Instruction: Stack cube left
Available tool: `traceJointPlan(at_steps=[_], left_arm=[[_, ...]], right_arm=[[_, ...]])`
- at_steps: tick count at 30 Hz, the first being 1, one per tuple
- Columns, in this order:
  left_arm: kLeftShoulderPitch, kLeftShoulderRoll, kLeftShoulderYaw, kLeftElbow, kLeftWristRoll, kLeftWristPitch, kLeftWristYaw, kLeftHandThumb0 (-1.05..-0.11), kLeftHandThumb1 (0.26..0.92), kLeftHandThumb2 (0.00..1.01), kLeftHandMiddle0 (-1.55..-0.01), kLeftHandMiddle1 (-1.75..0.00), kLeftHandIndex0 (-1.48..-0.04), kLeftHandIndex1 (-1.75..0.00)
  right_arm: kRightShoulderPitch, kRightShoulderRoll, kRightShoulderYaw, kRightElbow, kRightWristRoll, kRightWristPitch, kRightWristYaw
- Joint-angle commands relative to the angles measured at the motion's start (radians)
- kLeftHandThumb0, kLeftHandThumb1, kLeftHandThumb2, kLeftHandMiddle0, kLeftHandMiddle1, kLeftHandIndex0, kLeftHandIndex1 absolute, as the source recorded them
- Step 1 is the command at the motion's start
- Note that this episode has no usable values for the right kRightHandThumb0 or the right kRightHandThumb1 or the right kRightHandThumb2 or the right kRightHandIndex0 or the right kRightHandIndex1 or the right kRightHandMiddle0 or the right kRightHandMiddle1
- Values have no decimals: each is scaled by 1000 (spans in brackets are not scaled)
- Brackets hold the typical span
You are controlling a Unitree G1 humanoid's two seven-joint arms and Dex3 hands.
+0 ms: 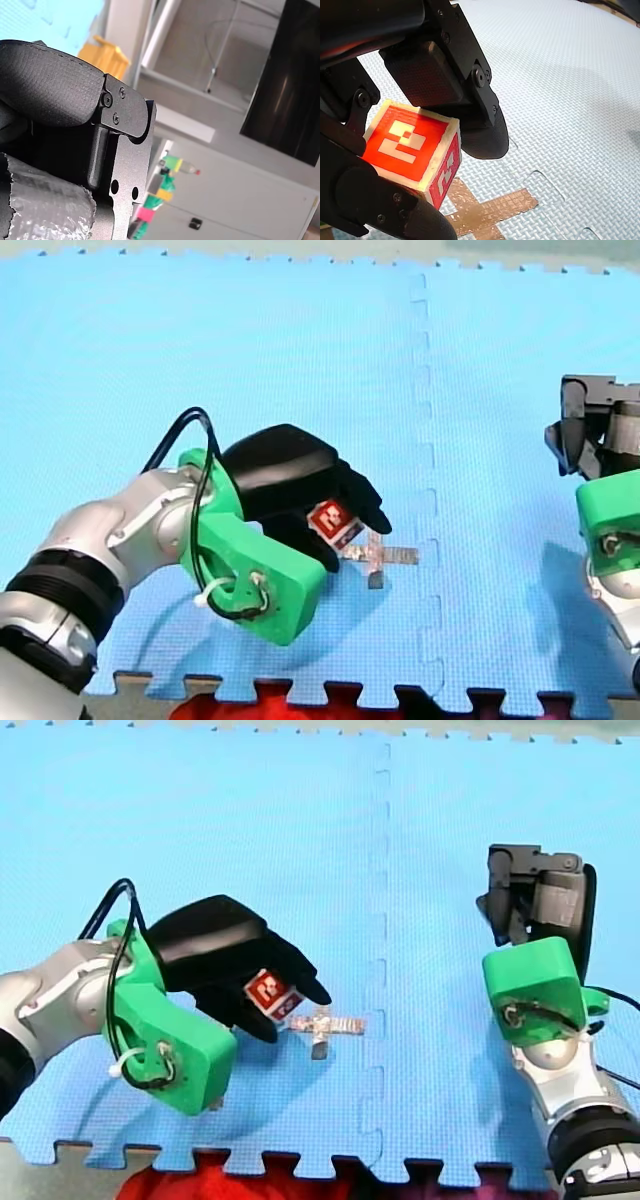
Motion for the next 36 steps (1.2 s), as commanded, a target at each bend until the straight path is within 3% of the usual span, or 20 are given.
traceJointPlan(at_steps=[1,10,19,23,28,36], left_arm=[[-13,-7,-6,16,4,-5,9,-399,766,1,-1027,-1131,-1356,0],[-60,-37,-35,76,34,-24,46,-399,778,4,-1027,-1100,-1328,0],[-81,-64,-30,56,14,10,1,-407,794,5,-1020,-1072,-1319,0],[-83,-72,-34,63,14,14,4,-406,797,3,-1023,-1074,-1326,-4],[-93,-87,-39,78,15,16,0,-394,797,2,-1015,-1086,-1346,-12],[-104,-85,-40,88,11,7,-18,-397,794,0,-1020,-1038,-1347,-9]], right_arm=[[-7,0,-1,2,3,5,-3],[-12,-5,-11,5,19,9,9],[-21,-15,-21,8,31,14,22],[-17,-22,-25,5,33,9,28],[-14,-27,-25,0,27,10,17],[-14,-27,-18,-7,6,15,-21]])
